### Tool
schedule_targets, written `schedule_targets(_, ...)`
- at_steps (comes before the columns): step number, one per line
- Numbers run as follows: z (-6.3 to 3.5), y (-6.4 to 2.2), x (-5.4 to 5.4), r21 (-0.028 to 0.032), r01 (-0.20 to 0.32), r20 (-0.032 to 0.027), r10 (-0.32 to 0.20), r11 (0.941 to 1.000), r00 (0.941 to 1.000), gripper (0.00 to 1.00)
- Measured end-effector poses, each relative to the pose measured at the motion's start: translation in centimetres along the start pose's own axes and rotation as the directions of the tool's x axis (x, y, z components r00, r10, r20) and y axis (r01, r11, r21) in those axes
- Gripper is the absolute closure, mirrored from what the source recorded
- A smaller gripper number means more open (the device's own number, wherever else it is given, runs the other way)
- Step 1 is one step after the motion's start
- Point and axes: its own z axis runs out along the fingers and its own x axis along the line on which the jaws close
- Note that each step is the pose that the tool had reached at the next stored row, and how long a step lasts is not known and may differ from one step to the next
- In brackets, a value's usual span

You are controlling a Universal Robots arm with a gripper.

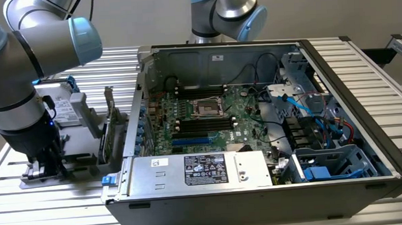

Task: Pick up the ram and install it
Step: 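Pick up the ram and move it above insertion slot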

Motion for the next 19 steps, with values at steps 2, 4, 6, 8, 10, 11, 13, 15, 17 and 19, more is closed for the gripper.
schedule_targets(2, 0.00, 0.00, 0.0, 0.0001, 0.000, 0.0000, 0.000, 1.0000, 1.0000, 0.85)
schedule_targets(4, 0.00, 0.00, 0.0, 0.0000, 0.000, 0.0000, 0.000, 1.0000, 1.0000, 0.85)
schedule_targets(6, 0.00, 0.00, 0.0, 0.0001, 0.000, 0.0000, 0.000, 1.0000, 1.0000, 0.85)
schedule_targets(8, -0.04, 0.00, 0.0, 0.0002, 0.000, 0.0004, 0.000, 1.0000, 1.0000, 0.85)
schedule_targets(10, -0.26, 0.02, 0.0, 0.0002, 0.000, 0.0012, 0.000, 1.0000, 1.0000, 0.85)
schedule_targets(11, -0.42, 0.04, 0.0, 0.0003, 0.000, 0.0017, 0.000, 1.0000, 1.0000, 0.85)
schedule_targets(13, -0.73, 0.05, 0.1, 0.0004, 0.000, 0.0023, 0.000, 1.0000, 1.0000, 0.85)
schedule_targets(15, -1.01, 0.07, 0.1, 0.0005, 0.000, 0.0027, 0.000, 1.0000, 1.0000, 0.85)
schedule_targets(17, -1.28, 0.09, 0.1, 0.0006, 0.000, 0.0030, 0.000, 1.0000, 1.0000, 0.85)
schedule_targets(19, -1.58, 0.10, 0.1, 0.0006, 0.000, 0.0033, 0.000, 1.0000, 1.0000, 0.85)
